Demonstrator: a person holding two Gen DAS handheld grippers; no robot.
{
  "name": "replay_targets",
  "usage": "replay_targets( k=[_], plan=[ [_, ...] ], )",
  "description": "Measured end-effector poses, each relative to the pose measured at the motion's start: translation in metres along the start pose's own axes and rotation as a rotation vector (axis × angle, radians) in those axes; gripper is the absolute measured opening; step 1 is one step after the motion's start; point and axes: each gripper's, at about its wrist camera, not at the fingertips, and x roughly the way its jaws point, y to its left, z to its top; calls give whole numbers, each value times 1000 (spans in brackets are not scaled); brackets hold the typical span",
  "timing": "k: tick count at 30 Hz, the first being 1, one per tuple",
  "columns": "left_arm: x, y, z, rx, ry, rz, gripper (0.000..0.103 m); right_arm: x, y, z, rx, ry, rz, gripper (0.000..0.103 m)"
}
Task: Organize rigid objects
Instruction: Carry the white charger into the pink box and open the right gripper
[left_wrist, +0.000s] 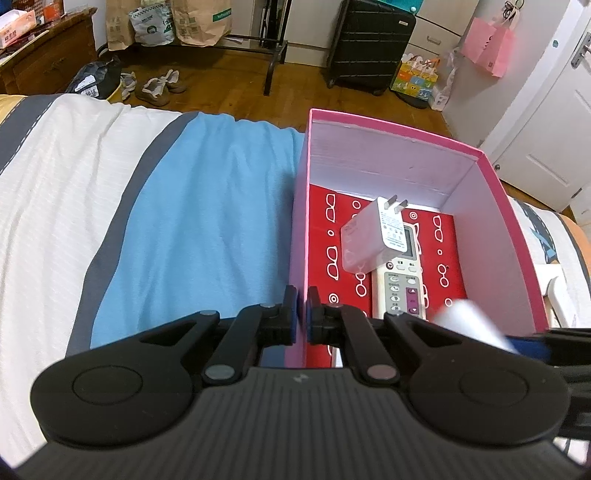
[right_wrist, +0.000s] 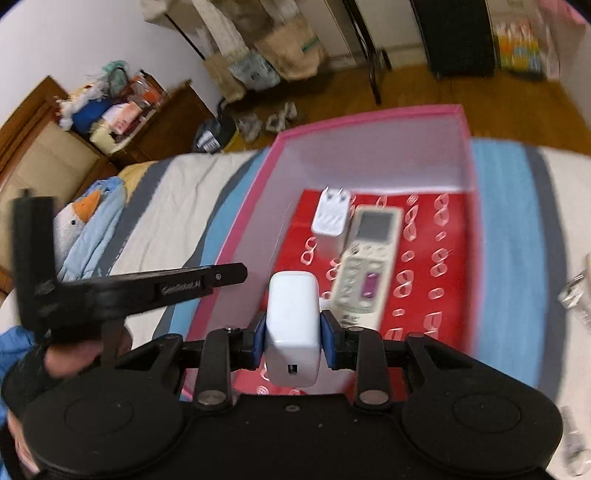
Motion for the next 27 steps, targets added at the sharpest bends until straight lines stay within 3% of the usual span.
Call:
replay_targets(
  k=[7, 10, 12, 15, 22, 25, 27],
  plan=[
    [2, 10, 1, -34, 5, -40, 5, 47, -1, 16, 149, -24, -16, 35],
    [3, 9, 0, -24, 1, -37, 5, 52, 3, 22, 93, -84, -30, 39],
    [4, 8, 0, -21, 4, -34, 5, 48, 2, 22, 86, -93, 14, 39],
    [4, 8, 1, -25, 2, -37, 5, 28, 3, 20, 47, -109, 64, 42],
    [4, 8, 1, -24, 3, -29, 5, -49, -5, -1, -158, -164, -19, 44],
    [4, 6, 2, -23, 5, -22, 5, -91, -27, -14, -190, -196, -47, 52],
    [4, 5, 2, -23, 6, -18, 5, -116, -43, -21, -229, -208, -98, 52]
  ],
)
